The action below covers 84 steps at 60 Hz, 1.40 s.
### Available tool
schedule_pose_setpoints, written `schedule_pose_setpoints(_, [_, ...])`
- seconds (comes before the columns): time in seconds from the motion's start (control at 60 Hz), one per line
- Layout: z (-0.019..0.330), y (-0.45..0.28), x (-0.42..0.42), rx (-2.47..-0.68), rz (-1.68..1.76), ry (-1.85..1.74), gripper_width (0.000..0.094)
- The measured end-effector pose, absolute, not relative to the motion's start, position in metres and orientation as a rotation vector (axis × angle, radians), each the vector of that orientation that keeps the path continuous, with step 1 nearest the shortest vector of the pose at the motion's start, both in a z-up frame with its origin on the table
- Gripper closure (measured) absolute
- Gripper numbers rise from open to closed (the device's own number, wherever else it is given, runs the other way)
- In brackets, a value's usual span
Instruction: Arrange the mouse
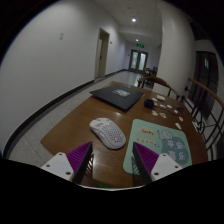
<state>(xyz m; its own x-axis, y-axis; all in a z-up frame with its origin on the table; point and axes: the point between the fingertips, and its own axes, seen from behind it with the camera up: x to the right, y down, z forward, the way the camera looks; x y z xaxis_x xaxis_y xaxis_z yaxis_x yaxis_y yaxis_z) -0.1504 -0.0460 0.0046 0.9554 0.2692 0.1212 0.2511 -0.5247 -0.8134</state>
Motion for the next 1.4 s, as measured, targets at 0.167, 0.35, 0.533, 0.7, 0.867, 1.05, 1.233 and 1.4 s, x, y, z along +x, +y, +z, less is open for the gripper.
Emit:
schedule_pose_setpoints(0.167, [-0.011,0.000,-0.147,-2.177,0.037,-0.376,0.0101])
schedule_pose_setpoints(0.35, [-0.013,0.049,-0.156,-2.181,0.049,-0.373,0.0122])
schedule_pose_setpoints(0.533, [-0.019,0.074,-0.183,-2.211,0.162,-0.343,0.0365])
schedule_pose_setpoints(0.7, [-0.016,0.067,-0.186,-2.171,0.147,-0.381,0.0544])
schedule_pose_setpoints(0.867, [0.029,0.045,-0.187,-2.095,0.226,-0.358,0.0582])
schedule_pose_setpoints(1.05, [0.169,0.024,-0.083,-1.845,0.117,-0.176,0.0585])
schedule_pose_setpoints(1.233, [0.110,-0.013,0.020,-1.981,0.021,0.008,0.0585])
schedule_pose_setpoints(1.4, [0.008,-0.015,0.024,-2.161,-0.021,-0.009,0.0586])
